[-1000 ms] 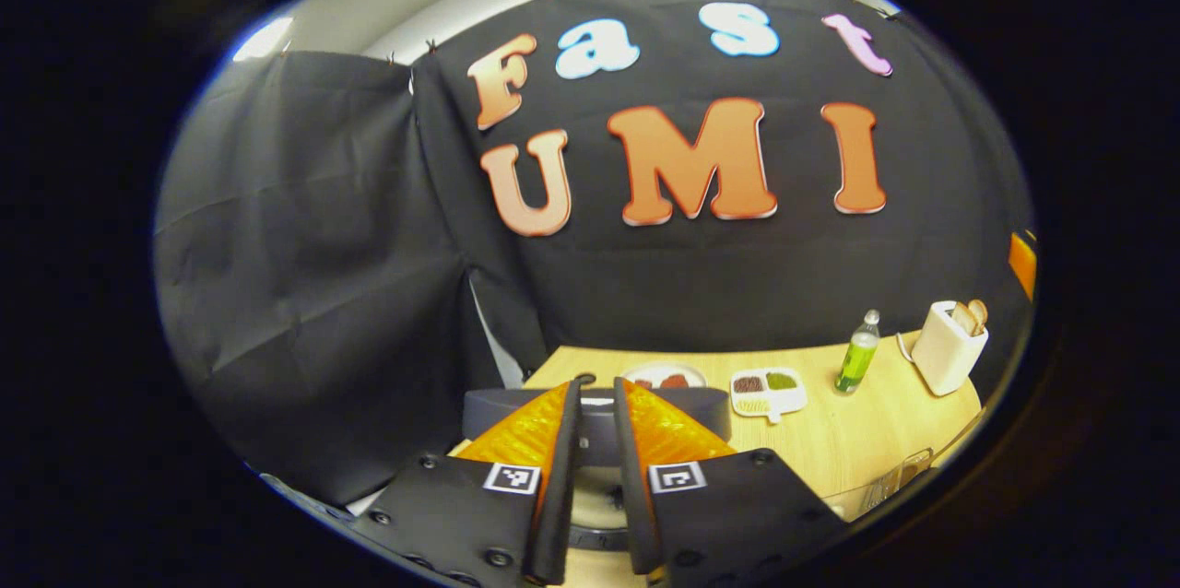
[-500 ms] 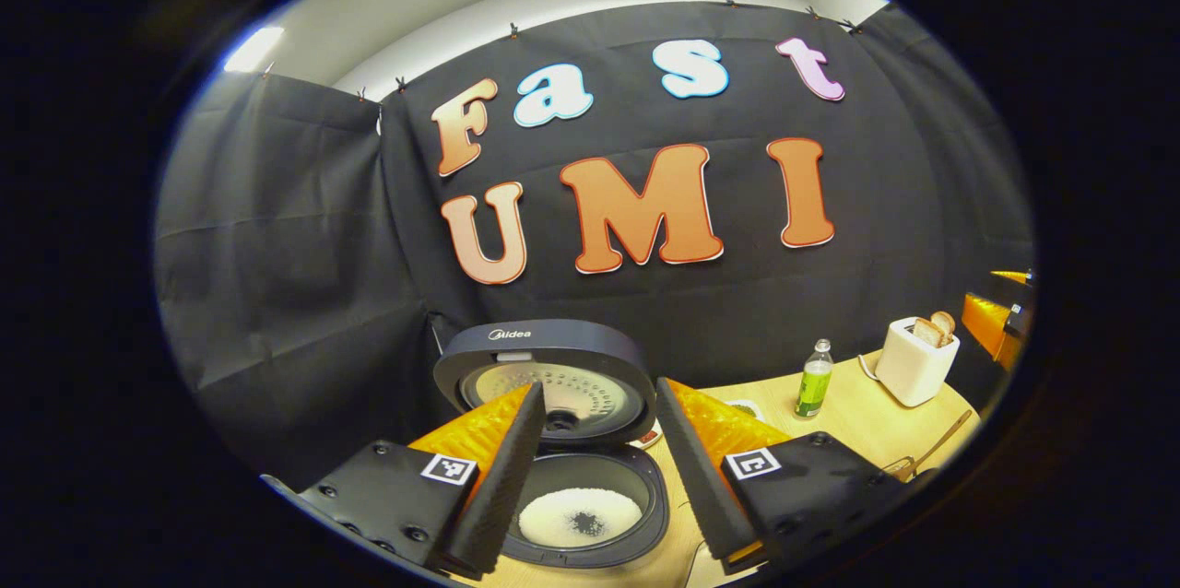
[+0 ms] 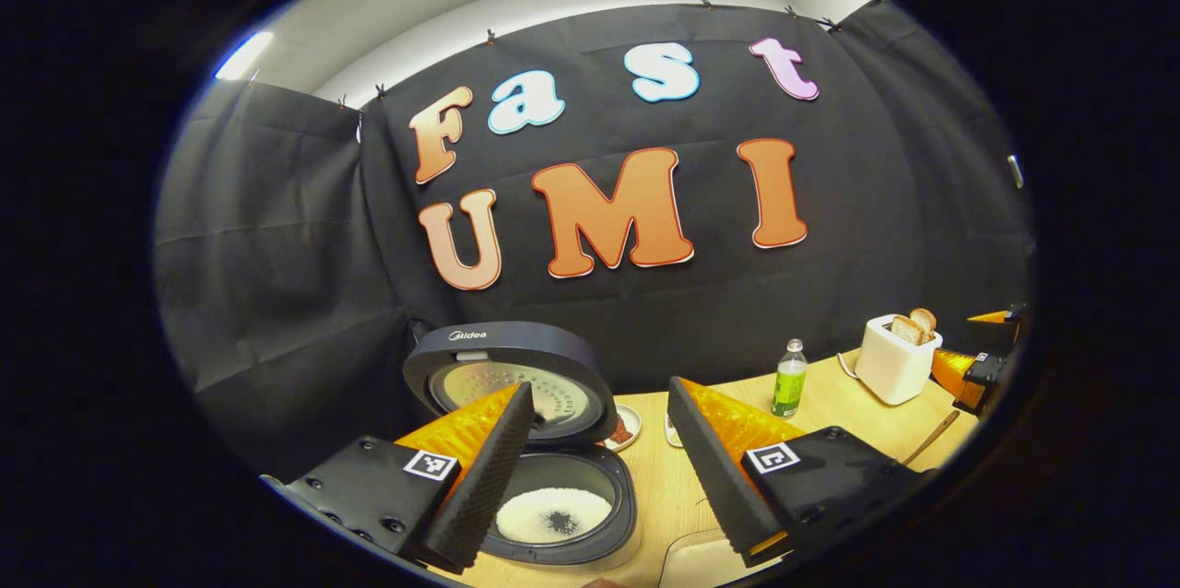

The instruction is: Close the left gripper, press the button to open the rice cooker; take a wooden spoon from the chopstick holder with the right hand, scoop a spoonful of rice and pour it into the rice cooker, then put the wooden spoon back into the chopstick holder.

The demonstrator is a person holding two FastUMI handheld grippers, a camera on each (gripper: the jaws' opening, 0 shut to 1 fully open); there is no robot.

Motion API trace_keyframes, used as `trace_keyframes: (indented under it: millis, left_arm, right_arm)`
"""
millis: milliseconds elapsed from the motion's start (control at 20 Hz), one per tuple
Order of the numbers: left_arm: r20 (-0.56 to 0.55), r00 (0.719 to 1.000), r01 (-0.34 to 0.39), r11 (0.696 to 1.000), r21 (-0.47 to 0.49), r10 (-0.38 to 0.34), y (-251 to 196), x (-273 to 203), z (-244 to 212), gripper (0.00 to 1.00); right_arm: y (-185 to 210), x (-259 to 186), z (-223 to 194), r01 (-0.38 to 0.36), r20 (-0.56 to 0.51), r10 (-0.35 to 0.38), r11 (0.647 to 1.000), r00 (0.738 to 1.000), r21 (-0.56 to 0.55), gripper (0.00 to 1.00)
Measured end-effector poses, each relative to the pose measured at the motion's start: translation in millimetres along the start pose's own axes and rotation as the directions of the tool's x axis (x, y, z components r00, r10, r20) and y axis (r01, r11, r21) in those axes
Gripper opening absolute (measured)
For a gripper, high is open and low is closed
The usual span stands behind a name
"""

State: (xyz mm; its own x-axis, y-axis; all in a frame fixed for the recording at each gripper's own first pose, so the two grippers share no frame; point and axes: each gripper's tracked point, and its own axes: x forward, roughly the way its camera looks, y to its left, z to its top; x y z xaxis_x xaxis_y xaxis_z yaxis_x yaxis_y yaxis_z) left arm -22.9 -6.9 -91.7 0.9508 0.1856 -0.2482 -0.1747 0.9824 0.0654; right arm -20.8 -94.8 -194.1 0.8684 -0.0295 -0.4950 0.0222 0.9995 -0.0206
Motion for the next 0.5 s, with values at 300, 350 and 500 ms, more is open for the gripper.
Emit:
trace_keyframes:
  millis: [300, 350, 500]
  left_arm:
    - [-0.025, 0.999, -0.03, 0.999, 0.014, 0.031, -6, -10, -9, 0.94]
    - [-0.029, 0.999, -0.034, 0.999, 0.015, 0.035, -8, -11, -9, 0.89]
    - [-0.036, 0.999, -0.032, 0.999, 0.015, 0.033, -14, -15, -10, 1.0]
  right_arm:
    - [-25, 7, -54, 0.002, -0.125, 0.005, 0.999, 0.992, 0.053, 0.94]
    - [-26, 8, -63, 0.002, -0.145, 0.008, 0.998, 0.989, 0.068, 0.94]
    - [-28, 10, -96, 0.008, -0.222, 0.024, 0.989, 0.975, 0.145, 0.95]
